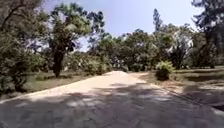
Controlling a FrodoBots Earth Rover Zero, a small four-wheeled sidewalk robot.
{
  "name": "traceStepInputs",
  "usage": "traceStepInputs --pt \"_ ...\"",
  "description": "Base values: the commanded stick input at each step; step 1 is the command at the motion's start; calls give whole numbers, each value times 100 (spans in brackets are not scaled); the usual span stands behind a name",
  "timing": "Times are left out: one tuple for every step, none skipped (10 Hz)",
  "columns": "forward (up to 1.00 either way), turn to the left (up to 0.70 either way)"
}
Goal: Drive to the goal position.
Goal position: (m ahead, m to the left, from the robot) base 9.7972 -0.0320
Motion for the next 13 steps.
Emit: traceStepInputs --pt "70 -1" --pt "70 0" --pt "70 0" --pt "70 0" --pt "70 0" --pt "70 0" --pt "70 0" --pt "70 0" --pt "70 0" --pt "70 -20" --pt "70 -33" --pt "70 -20" --pt "70 -3"
